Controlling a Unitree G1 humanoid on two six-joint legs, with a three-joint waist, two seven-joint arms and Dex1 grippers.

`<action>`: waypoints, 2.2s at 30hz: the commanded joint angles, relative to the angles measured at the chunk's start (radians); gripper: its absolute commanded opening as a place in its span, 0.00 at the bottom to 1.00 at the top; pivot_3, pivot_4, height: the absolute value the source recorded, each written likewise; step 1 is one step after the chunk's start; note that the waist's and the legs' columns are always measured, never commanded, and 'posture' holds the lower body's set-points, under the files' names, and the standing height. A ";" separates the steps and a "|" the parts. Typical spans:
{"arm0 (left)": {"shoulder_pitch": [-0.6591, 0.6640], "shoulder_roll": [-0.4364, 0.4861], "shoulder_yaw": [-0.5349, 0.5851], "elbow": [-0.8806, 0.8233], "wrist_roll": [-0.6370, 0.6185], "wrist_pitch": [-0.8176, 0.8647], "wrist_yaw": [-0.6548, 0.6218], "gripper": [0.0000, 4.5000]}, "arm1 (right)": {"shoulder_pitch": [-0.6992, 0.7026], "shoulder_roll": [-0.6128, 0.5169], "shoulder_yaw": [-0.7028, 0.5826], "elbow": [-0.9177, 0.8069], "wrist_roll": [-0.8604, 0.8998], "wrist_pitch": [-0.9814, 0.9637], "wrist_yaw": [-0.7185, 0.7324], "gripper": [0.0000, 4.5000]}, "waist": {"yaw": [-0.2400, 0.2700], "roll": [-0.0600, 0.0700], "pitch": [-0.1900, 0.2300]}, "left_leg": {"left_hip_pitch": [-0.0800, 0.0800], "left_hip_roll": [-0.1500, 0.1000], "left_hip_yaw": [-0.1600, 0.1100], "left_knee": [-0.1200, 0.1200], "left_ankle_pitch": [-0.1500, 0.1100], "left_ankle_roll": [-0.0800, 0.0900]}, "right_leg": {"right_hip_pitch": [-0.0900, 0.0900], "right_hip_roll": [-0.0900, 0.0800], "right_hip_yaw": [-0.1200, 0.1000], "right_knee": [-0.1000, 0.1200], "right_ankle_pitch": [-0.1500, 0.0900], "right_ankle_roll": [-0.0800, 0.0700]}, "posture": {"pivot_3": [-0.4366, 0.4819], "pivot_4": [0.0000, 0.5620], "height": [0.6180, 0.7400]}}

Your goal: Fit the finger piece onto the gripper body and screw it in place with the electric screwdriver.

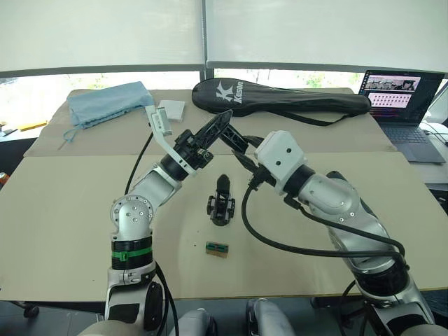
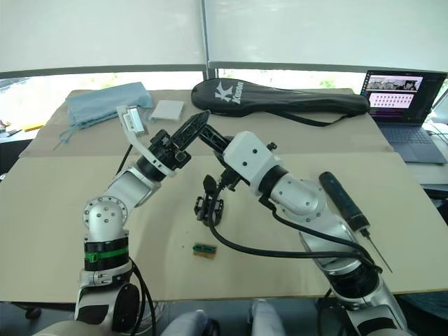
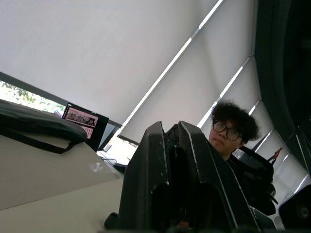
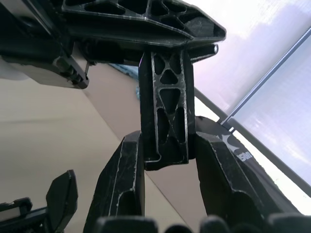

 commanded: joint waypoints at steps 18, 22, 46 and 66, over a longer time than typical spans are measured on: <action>-0.101 0.316 -0.037 0.191 -0.010 0.123 -0.442 0.00 | 0.065 -0.105 -0.478 -0.051 0.594 0.157 0.366 0.99 | -0.001 0.000 0.000 | 0.000 0.000 0.000 0.000 0.000 0.000 | 0.000 0.001 -0.002 0.000 0.000 0.000 | 0.48 0.27 1.00; -0.142 0.396 -0.133 0.230 0.063 0.148 -0.616 0.00 | 0.060 -0.201 -0.526 -0.067 0.888 0.353 0.420 0.99 | 0.003 0.000 0.001 | 0.000 0.000 -0.001 0.000 0.000 0.000 | 0.001 -0.001 -0.002 0.000 0.000 0.000 | 0.48 0.27 1.00; -0.161 0.407 -0.332 0.127 0.142 0.306 -0.847 0.00 | -0.142 -0.215 -0.176 0.163 1.722 0.625 -0.372 0.99 | 0.014 -0.001 0.001 | -0.005 0.004 -0.001 0.001 -0.002 0.005 | -0.002 -0.003 0.004 -0.001 0.000 -0.004 | 0.48 0.27 1.00; -0.145 0.388 -0.325 0.114 0.185 0.285 -0.814 0.00 | -0.153 -0.270 -0.128 0.181 1.791 0.573 -0.401 0.99 | 0.022 -0.001 0.001 | -0.007 0.005 -0.001 0.002 -0.003 0.008 | -0.002 -0.003 0.003 -0.002 0.000 -0.004 | 0.48 0.27 1.00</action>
